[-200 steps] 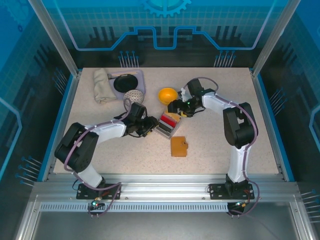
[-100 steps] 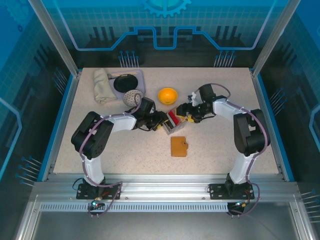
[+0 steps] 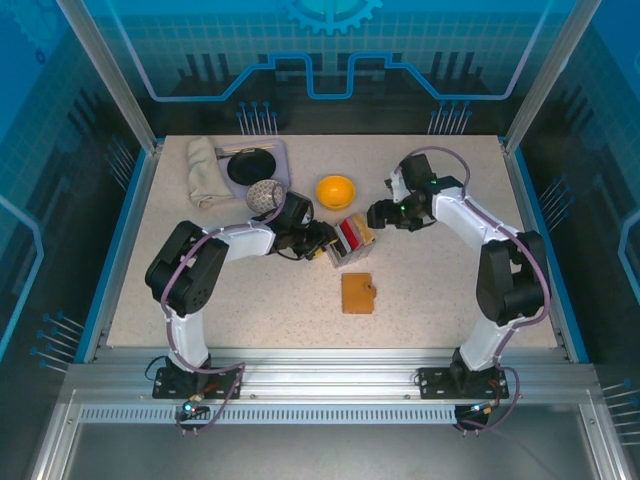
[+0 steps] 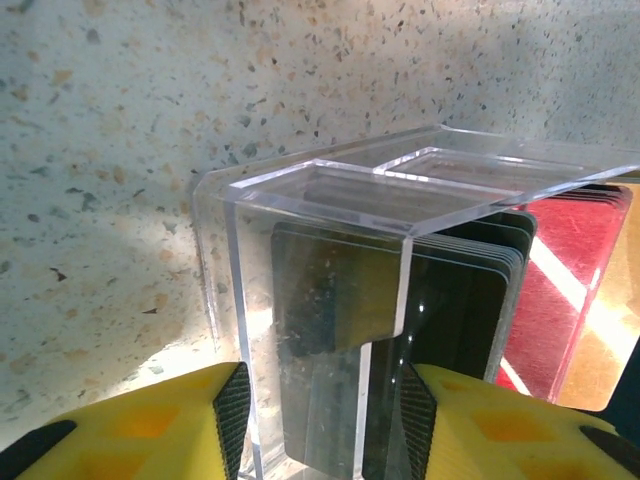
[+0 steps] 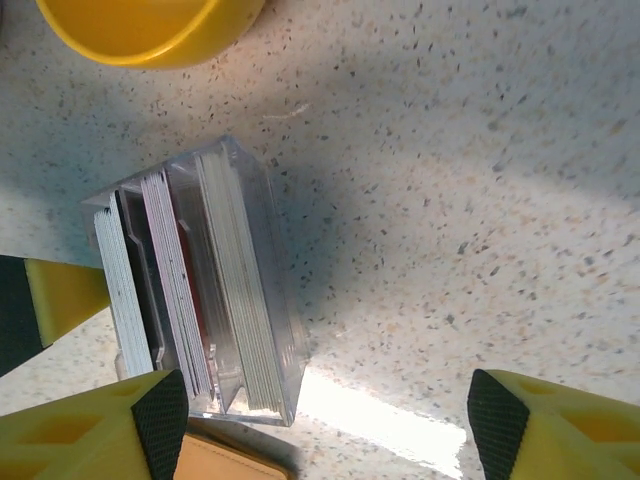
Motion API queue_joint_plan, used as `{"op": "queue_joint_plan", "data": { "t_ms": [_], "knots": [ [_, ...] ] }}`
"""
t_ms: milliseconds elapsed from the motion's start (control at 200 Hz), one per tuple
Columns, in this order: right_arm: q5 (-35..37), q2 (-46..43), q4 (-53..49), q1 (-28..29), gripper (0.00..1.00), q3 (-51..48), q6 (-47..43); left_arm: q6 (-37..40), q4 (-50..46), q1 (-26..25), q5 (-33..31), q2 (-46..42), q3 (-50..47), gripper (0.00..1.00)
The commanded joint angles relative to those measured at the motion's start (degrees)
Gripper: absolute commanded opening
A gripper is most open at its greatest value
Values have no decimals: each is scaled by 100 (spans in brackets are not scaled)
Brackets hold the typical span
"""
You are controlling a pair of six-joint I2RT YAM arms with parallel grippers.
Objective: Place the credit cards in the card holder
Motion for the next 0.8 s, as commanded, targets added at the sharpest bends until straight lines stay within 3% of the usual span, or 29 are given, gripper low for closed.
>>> {"op": "queue_joint_plan", "data": {
  "t_ms": [0,385,795],
  "knots": [
    [697,29,-506,282,76,297,-434,77,-169,-46,-112,-13,57,46],
    [1430,676,-771,869,76,918,-786,55,-272,-55,-86,127,67,33],
    [1966,1423,-1023,1045,73,1419,-981,-6,-213,-78,-112,103,-81,33]
  ]
}}
